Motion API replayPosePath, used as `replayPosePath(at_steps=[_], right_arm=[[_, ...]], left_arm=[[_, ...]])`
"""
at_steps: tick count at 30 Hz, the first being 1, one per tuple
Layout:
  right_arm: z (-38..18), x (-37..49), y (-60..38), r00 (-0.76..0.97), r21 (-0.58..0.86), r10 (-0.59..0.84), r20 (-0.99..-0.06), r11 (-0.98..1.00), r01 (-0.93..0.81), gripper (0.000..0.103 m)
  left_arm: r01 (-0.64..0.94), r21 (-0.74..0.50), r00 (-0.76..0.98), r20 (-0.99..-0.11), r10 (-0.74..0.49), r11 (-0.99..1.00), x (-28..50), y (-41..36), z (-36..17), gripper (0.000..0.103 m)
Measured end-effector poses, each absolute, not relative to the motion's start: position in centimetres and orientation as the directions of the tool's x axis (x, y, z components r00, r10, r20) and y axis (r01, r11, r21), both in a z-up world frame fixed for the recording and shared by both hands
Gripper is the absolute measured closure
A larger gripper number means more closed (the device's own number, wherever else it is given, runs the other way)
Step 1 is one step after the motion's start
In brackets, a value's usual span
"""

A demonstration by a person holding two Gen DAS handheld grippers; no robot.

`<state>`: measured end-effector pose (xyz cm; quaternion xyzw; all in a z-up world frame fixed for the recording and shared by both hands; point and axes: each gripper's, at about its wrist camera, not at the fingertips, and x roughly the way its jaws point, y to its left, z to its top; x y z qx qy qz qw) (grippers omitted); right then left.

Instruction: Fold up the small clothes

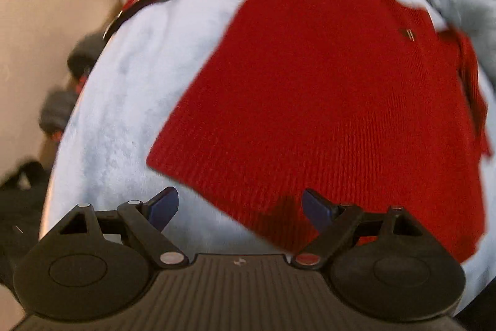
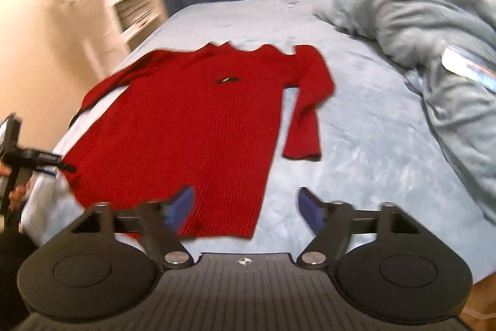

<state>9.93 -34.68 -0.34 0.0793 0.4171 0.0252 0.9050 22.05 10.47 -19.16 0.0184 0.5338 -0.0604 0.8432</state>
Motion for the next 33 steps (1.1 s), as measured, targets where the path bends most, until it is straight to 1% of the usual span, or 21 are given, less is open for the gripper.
replayPosePath(at_steps=[2,4,5,6,9,10,11,12,15,16,18,22,26,28,30,33], right_arm=[[-3.4,11.2,-32.5,0.631,0.143,0.08,-0.772,0.989,0.05,0.022],[-8.0,13.1,-30.6,0.563,0.089,0.032,-0.826,0.993,0.074,0.025],[-10.0,13.9,-29.8,0.541,0.044,-0.005,-0.841,0.996,0.077,0.028],[-11.9,14.7,-29.0,0.517,-0.015,-0.056,-0.854,0.996,0.083,0.03],[-15.7,16.2,-27.8,0.48,-0.123,-0.152,-0.864,0.988,0.092,0.032],[-16.3,16.4,-27.9,0.471,-0.142,-0.176,-0.865,0.984,0.106,0.032],[-16.5,16.3,-28.2,0.476,-0.135,-0.178,-0.861,0.983,0.123,0.032],[-16.3,16.6,-28.8,0.484,-0.111,-0.171,-0.858,0.982,0.149,0.032],[-15.0,16.8,-30.3,0.553,-0.05,-0.175,-0.815,0.971,0.234,0.032],[-14.9,16.9,-30.7,0.565,-0.051,-0.19,-0.803,0.966,0.252,0.031],[-15.4,17.2,-31.0,0.561,-0.054,-0.196,-0.805,0.964,0.259,0.03],[-16.4,18.0,-31.4,0.563,-0.032,-0.189,-0.805,0.96,0.277,0.03],[-15.6,18.0,-32.2,0.602,0.028,-0.187,-0.776,0.944,0.329,0.029],[-15.0,18.2,-33.1,0.623,0.066,-0.186,-0.76,0.931,0.359,0.029],[-14.9,18.6,-34.0,0.619,0.092,-0.175,-0.765,0.922,0.375,0.028],[-14.7,19.2,-34.6,0.622,0.128,-0.153,-0.768,0.915,0.383,0.028]], left_arm=[[0.17,0.022,0.464,-0.884,-0.06,0.985,20.9,9.5,-18.9,0.012],[0.208,0.072,0.482,-0.875,-0.038,0.975,20.3,8.9,-19.2,0.012],[0.219,0.096,0.476,-0.879,-0.021,0.971,20.3,8.5,-19.5,0.012],[0.228,0.107,0.466,-0.885,-0.013,0.968,20.6,8.3,-19.6,0.012],[0.24,0.116,0.456,-0.89,-0.006,0.964,21.9,8.3,-20.1,0.012],[0.238,0.121,0.453,-0.892,0.0,0.964,22.2,8.5,-20.3,0.009],[0.231,0.128,0.453,-0.892,0.01,0.964,22.6,8.7,-20.5,0.003],[0.219,0.144,0.462,-0.886,0.028,0.965,22.9,8.8,-20.3,0.001],[0.178,0.198,0.53,-0.845,0.076,0.964,23.0,9.2,-20.0,0.001],[0.159,0.215,0.539,-0.837,0.098,0.964,23.3,9.3,-20.0,0.001],[0.113,0.234,0.534,-0.834,0.139,0.966,24.1,10.0,-20.4,0.001],[0.012,0.224,0.513,-0.838,0.186,0.975,26.1,11.5,-19.7,0.0],[-0.046,0.212,0.503,-0.84,0.205,0.976,27.5,12.8,-19.2,0.0],[-0.049,0.211,0.504,-0.839,0.207,0.976,27.6,13.1,-19.0,0.0],[-0.031,0.194,0.5,-0.846,0.183,0.98,27.3,13.0,-18.8,0.0],[0.046,0.166,0.502,-0.856,0.121,0.985,26.3,12.4,-18.5,0.0]])
